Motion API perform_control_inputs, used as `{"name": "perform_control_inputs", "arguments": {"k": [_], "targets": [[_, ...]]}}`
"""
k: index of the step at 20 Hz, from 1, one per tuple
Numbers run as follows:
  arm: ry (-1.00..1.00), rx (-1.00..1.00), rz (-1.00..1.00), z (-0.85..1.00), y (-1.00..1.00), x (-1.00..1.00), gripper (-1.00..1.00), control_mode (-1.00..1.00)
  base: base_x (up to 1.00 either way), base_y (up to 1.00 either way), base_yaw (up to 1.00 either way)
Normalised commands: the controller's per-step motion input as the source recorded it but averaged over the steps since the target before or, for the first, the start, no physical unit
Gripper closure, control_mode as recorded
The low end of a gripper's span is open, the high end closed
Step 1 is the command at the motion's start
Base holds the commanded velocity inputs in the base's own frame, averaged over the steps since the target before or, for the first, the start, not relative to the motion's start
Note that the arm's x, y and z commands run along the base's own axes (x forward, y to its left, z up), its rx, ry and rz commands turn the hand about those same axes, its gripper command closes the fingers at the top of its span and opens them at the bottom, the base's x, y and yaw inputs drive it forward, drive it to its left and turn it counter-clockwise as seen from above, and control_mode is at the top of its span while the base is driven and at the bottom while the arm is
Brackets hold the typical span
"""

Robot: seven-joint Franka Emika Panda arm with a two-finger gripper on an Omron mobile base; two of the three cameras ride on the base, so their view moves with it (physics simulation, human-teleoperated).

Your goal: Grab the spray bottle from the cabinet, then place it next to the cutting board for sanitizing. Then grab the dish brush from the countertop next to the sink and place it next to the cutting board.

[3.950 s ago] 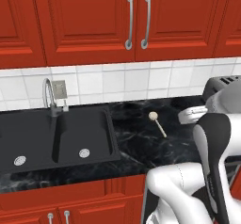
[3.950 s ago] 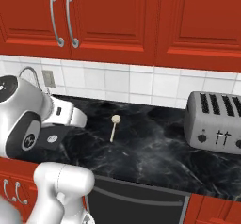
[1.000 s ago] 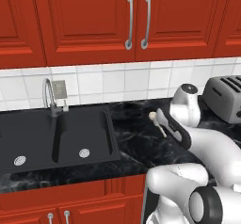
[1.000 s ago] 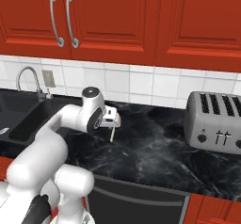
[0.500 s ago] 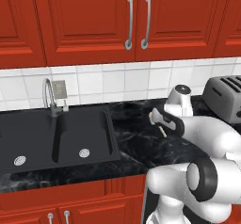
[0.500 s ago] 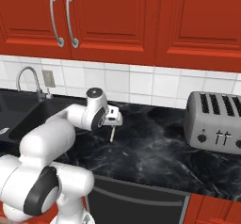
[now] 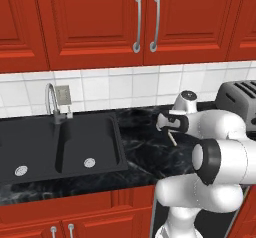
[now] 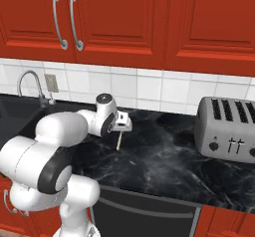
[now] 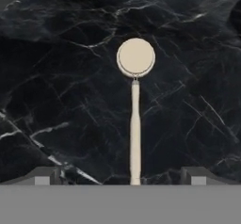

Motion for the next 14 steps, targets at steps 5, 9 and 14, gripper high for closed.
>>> {"name": "perform_control_inputs", "arguments": {"k": [5, 9, 14], "targets": [[0.02, 0.00, 0.00, -0.06, -0.06, 0.29, -1.00, -1.00, 0.00, 0.00, 0.00], [0.02, 0.00, 0.00, -0.09, -0.08, 0.29, -1.00, -1.00, 0.00, 0.00, 0.00], [0.03, 0.00, 0.00, -0.13, -0.09, 0.24, -1.00, -1.00, 0.00, 0.00, 0.00]]}}
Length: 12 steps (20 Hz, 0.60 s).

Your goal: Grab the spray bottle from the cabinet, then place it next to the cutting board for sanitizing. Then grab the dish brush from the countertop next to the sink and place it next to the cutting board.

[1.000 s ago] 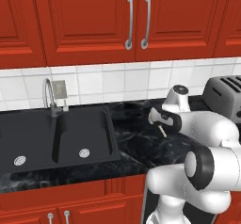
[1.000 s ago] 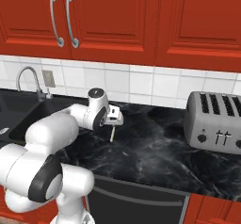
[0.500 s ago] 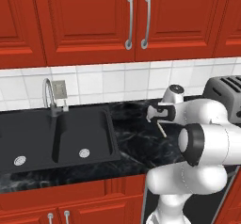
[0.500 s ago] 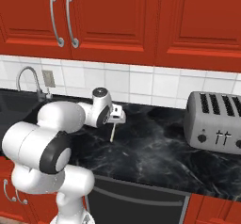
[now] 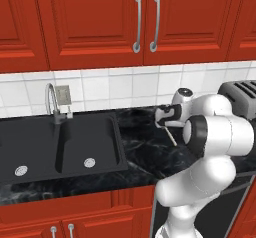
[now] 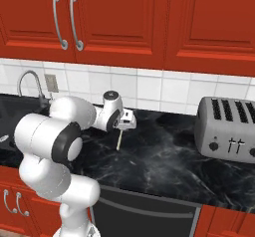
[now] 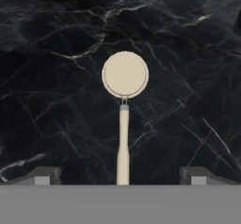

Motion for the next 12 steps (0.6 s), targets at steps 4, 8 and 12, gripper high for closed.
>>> {"name": "perform_control_inputs", "arguments": {"k": [4, 8, 12], "targets": [[0.04, 0.00, 0.00, -0.21, 0.00, 0.12, -1.00, -1.00, 0.00, 0.00, 0.00], [0.05, 0.00, 0.00, -0.25, 0.00, 0.12, -1.00, -1.00, 0.00, 0.00, 0.00], [0.03, 0.00, 0.00, -0.17, 0.00, 0.08, -1.00, -1.00, 0.00, 0.00, 0.00]]}}
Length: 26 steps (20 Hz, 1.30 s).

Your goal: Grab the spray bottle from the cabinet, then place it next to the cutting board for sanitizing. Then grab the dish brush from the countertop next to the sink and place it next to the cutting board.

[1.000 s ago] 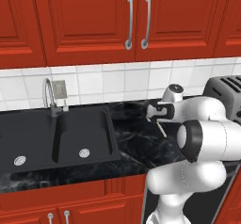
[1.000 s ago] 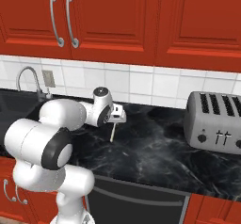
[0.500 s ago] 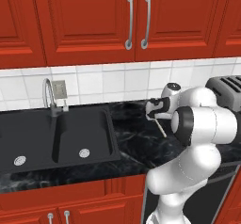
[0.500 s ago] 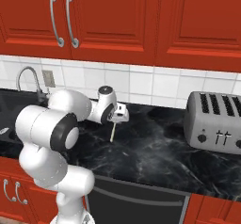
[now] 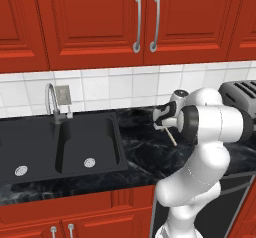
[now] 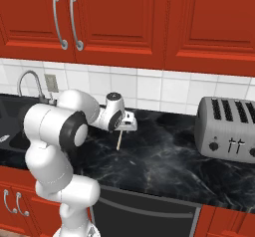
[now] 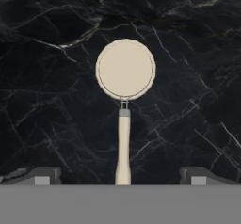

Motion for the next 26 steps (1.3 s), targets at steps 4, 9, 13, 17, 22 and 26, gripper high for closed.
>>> {"name": "perform_control_inputs", "arguments": {"k": [4, 9, 13, 17, 22, 26], "targets": [[0.03, 0.00, 0.00, -0.17, 0.00, 0.01, -1.00, -1.00, 0.00, 0.00, 0.00], [0.04, 0.00, 0.00, -0.21, 0.00, 0.07, -1.00, -1.00, 0.00, 0.00, 0.00], [0.03, 0.00, 0.00, -0.21, 0.00, 0.08, -1.00, -1.00, 0.00, 0.00, 0.00], [0.04, 0.00, 0.00, -0.25, 0.00, 0.05, -1.00, -1.00, 0.00, 0.00, 0.00], [0.05, 0.00, 0.00, -0.29, 0.00, 0.09, 1.00, -1.00, 0.00, 0.00, 0.00], [0.05, 0.00, 0.00, -0.26, 0.00, 0.08, 1.00, -1.00, 0.00, 0.00, 0.00]]}}
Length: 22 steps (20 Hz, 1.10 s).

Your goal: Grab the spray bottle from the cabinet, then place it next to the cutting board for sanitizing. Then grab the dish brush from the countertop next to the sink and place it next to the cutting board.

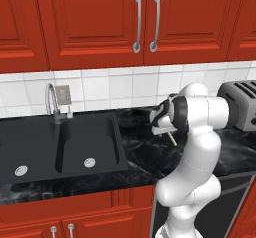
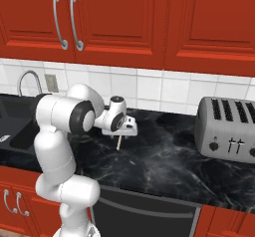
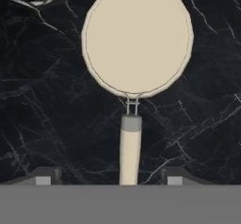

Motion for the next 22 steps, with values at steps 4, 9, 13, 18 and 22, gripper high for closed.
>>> {"name": "perform_control_inputs", "arguments": {"k": [4, 9, 13, 18, 22], "targets": [[0.01, 0.00, 0.00, -0.19, 0.00, 0.01, 1.00, -1.00, 0.00, 0.00, 0.00], [0.00, 0.00, 0.00, -0.12, 0.00, 0.00, 1.00, -1.00, 0.00, 0.00, 0.00], [-0.04, 0.00, 0.00, 0.00, 0.05, -0.15, 1.00, -1.00, 0.00, 0.00, 0.00], [-0.05, 0.00, 0.00, 0.00, 0.13, -0.25, 1.00, -1.00, 0.00, 0.00, 0.00], [-0.08, 0.00, 0.00, 0.42, 0.00, -0.48, 1.00, -1.00, 0.00, 0.00, 0.00]]}}
